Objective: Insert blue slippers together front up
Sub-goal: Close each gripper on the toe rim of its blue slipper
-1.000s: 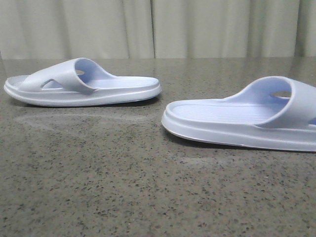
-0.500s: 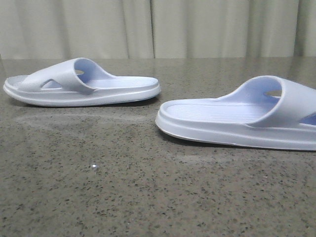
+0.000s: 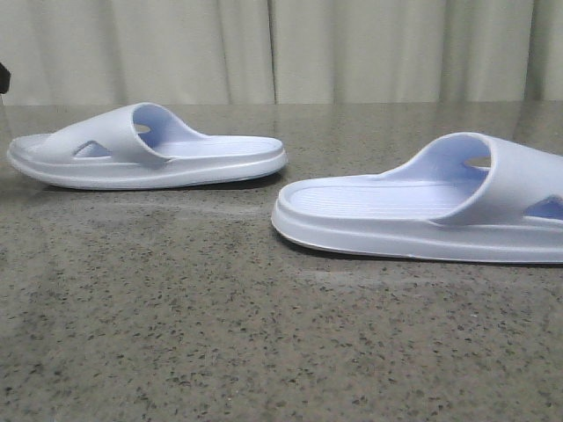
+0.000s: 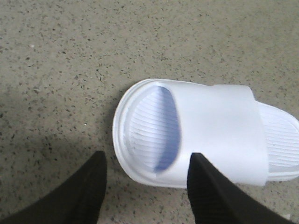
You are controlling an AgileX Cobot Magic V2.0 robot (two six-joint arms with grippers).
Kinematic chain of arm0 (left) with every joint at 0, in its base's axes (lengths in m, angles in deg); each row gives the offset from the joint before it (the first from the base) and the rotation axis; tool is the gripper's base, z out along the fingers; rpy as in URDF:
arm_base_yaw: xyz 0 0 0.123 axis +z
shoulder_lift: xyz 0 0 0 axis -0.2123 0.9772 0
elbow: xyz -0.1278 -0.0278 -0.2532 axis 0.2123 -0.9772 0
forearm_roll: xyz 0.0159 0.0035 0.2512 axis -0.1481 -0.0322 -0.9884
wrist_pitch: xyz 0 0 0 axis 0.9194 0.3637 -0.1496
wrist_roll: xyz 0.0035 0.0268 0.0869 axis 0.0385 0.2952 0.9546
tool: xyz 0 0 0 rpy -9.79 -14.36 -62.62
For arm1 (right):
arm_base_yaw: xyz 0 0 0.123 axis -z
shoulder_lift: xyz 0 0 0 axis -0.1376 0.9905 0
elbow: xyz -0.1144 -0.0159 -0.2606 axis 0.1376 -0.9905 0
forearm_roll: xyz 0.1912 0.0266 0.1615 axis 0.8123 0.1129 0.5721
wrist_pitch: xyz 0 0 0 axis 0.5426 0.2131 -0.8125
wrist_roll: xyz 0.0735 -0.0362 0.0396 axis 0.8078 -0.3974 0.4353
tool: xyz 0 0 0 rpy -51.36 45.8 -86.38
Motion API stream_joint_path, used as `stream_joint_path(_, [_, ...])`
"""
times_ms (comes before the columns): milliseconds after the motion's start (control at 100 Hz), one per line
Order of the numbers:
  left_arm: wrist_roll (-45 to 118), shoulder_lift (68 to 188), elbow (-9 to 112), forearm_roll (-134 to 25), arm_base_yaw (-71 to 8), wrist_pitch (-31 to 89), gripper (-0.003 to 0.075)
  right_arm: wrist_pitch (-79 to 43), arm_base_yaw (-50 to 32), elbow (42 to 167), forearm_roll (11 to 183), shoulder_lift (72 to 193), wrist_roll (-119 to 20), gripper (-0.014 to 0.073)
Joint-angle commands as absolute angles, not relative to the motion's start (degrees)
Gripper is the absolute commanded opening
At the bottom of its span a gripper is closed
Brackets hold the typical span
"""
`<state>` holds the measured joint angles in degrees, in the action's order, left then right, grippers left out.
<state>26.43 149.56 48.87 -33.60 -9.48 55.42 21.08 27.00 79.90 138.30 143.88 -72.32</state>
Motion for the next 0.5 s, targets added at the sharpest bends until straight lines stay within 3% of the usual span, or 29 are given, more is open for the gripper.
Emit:
stream_joint_path(0, [28.52,151.9,53.35,-29.88,-7.92,57.89,0.0341,21.76,27.27,81.32,140.54,143.17,-73.68,-0.0104])
stream_joint_path(490, [38.27,164.75,58.88,-21.3,-6.75,65.77,0.034,21.88,27.27,81.32,140.59,143.17,-74.07,-0.0104])
